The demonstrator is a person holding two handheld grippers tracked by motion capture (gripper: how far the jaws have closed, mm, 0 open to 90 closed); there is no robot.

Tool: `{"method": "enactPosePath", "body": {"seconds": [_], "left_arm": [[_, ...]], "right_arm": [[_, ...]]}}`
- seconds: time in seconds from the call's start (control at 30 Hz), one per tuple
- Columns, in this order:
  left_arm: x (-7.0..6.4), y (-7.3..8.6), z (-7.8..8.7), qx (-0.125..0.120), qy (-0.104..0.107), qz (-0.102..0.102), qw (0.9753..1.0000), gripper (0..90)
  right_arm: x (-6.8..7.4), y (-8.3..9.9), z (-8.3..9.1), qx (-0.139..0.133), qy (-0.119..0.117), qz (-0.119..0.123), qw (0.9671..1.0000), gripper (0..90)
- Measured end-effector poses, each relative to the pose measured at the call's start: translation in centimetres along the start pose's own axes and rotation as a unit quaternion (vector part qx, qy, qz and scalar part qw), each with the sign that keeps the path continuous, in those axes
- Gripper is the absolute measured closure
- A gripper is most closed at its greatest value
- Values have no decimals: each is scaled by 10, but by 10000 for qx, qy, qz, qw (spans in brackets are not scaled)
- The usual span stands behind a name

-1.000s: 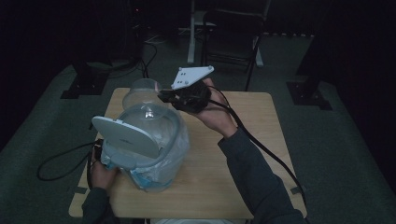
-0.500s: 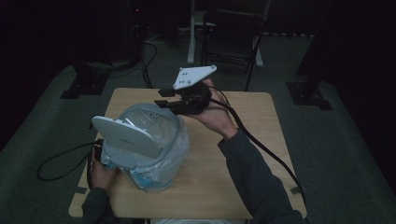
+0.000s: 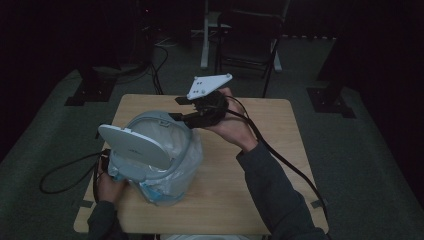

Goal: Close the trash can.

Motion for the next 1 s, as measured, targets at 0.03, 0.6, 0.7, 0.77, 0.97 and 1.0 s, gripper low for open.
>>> {"method": "enactPosePath", "body": {"seconds": [0.03,0.6,0.7,0.77,0.97,1.0], "left_arm": [[0,0,0,-3,0,2,10000,68],[0,0,0,-2,-2,5,10000,69],[0,0,0,0,-2,4,10000,68],[0,0,0,-1,-2,5,10000,68],[0,0,0,-3,-3,5,10000,68],[0,0,0,2,-3,2,10000,69]], "right_arm": [[-1,2,2,-7,-23,-46,10000,471],[1,1,25,-481,-698,-637,9944,233],[6,-2,28,-591,-938,-698,9914,233],[10,-3,29,-636,-1080,-699,9896,237],[28,-7,28,-646,-1366,-587,9868,236],[33,-9,28,-659,-1445,-535,9859,235]]}}
Point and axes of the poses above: each handheld gripper's, and its own axes: z roughly backward along the jaws, y roughly out of its underside, x roughly to its left, the point moved 6 cm from there along -z, roughly forward along the jaws, and after that the axes turned 8 degrees about y, right-handed, at the moved point
